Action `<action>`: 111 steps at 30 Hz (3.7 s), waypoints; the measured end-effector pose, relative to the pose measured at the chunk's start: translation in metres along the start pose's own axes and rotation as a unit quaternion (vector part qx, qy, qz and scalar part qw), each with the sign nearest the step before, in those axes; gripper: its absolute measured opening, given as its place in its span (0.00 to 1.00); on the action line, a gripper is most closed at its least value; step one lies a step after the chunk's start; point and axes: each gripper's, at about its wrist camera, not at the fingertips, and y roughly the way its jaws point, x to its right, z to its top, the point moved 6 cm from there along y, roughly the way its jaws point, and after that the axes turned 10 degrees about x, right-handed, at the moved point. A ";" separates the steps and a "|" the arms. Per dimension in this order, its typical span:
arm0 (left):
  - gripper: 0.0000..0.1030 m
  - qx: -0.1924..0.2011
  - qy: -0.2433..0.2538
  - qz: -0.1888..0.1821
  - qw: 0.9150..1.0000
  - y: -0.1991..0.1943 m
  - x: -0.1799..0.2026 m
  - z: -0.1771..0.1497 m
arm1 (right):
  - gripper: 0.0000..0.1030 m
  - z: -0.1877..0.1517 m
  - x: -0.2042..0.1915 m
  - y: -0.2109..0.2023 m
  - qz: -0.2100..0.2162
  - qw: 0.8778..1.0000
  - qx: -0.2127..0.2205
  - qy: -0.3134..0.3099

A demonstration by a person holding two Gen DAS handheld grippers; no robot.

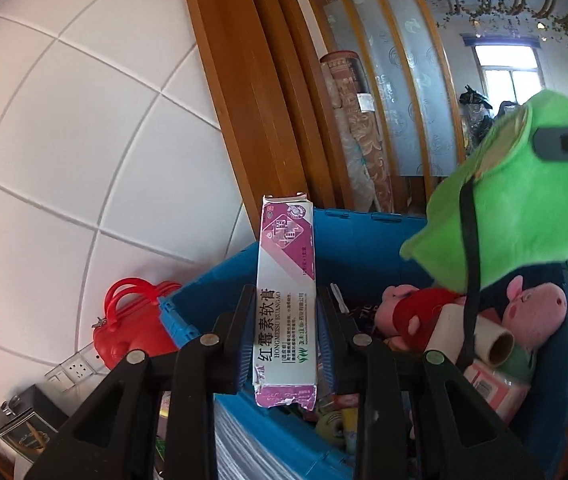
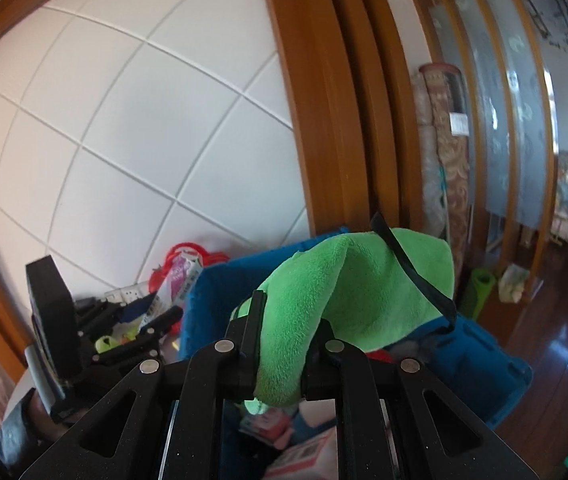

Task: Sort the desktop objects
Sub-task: 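Carry the ointment box and green mask over the blue crate and release both, then move both tools back toward the green frog plush on the bed, then grasp the black cylinder with the left tool while the right tool grasps the green frog plush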

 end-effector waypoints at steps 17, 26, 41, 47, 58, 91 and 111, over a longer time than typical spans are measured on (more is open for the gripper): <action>0.84 0.004 -0.012 0.117 0.993 -0.015 -0.008 0.005 | 0.85 -0.014 0.029 0.029 0.085 0.992 -0.051 0.075; 0.84 0.002 -0.047 0.167 0.985 -0.055 -0.030 -0.028 | 0.86 -0.053 -0.016 -0.002 0.146 0.983 -0.073 0.086; 0.84 -0.015 -0.085 0.214 0.973 -0.145 -0.135 -0.114 | 0.95 -0.094 -0.157 -0.021 0.176 0.980 -0.076 0.045; 0.84 -0.034 -0.079 0.248 0.965 -0.194 -0.202 -0.165 | 0.95 -0.129 -0.228 -0.002 0.181 0.977 -0.101 0.056; 0.84 -0.056 -0.081 0.295 0.950 -0.211 -0.283 -0.228 | 0.95 -0.177 -0.306 0.064 0.176 0.973 -0.143 0.037; 0.84 -0.200 -0.177 0.374 0.888 -0.200 -0.434 -0.459 | 0.64 -0.408 -0.628 0.426 0.276 0.903 -0.247 -0.218; 0.84 -0.210 -0.110 0.253 0.938 -0.122 -0.447 -0.469 | 0.21 -0.318 -0.597 0.386 0.298 0.913 -0.190 -0.204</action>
